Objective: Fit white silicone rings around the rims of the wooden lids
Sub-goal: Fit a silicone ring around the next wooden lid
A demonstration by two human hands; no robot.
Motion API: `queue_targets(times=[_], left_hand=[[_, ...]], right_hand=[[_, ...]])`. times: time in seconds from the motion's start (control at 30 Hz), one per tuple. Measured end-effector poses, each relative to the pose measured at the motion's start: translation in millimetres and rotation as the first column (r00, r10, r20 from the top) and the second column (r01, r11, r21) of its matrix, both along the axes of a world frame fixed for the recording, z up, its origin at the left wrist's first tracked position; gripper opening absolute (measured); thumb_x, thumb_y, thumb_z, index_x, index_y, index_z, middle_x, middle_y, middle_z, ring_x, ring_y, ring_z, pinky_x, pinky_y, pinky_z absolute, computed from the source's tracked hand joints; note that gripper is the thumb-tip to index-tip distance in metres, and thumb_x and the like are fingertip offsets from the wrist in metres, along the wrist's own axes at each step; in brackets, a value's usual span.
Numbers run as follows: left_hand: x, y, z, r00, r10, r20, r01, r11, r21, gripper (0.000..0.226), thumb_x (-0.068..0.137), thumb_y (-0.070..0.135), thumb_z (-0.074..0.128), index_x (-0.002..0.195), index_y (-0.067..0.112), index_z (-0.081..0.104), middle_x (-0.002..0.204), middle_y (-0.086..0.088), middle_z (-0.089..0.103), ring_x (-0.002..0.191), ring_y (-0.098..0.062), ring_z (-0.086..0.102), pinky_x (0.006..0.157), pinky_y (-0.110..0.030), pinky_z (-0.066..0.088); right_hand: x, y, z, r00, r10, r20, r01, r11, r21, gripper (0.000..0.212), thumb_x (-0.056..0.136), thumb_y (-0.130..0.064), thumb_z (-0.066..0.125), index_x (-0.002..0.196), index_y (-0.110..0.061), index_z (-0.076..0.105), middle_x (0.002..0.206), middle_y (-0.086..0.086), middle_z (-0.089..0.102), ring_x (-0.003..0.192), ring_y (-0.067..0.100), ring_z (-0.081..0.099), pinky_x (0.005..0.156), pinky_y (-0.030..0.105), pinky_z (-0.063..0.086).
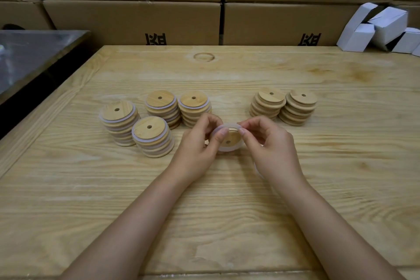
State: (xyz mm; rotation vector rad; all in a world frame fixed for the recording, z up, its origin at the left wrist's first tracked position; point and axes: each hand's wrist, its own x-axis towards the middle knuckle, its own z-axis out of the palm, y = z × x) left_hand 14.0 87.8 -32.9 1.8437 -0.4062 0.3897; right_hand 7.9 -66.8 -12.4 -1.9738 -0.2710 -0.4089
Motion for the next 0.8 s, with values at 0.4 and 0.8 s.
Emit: queue_targets(times=[0.4,0.8], left_hand=[[-1.8,3.5,1.0,0.988,0.055,-0.147,-0.076,0.987,-0.142,0.012,0.083,0.025,0.061,0.077,0.023,0.050,0.083,0.006,0.067,0.083,-0.015,0.067,0.072,-0.050,0.055],[2.7,3.0,4.1,0.949,0.030,-0.315,-0.121,0.954,-0.273,0.019,0.088,0.001,0.058,0.074,0.011,0.053,0.078,-0.008,0.067,0.076,-0.014,0.069,0.059,-0.029,0.058]], right_hand=[[4.0,-2.7,-1.5,0.995,-0.042,-0.086,0.044,0.999,0.021,0.025,0.084,-0.015,0.068,0.071,-0.036,0.062,0.075,-0.020,0.068,0.077,-0.001,0.065,0.074,0.022,0.053],[9.8,-8.2,-1.5,0.978,0.004,-0.209,0.013,0.997,0.081,0.018,0.083,-0.012,0.068,0.072,-0.026,0.066,0.079,-0.007,0.071,0.082,0.009,0.067,0.083,0.035,0.054]])
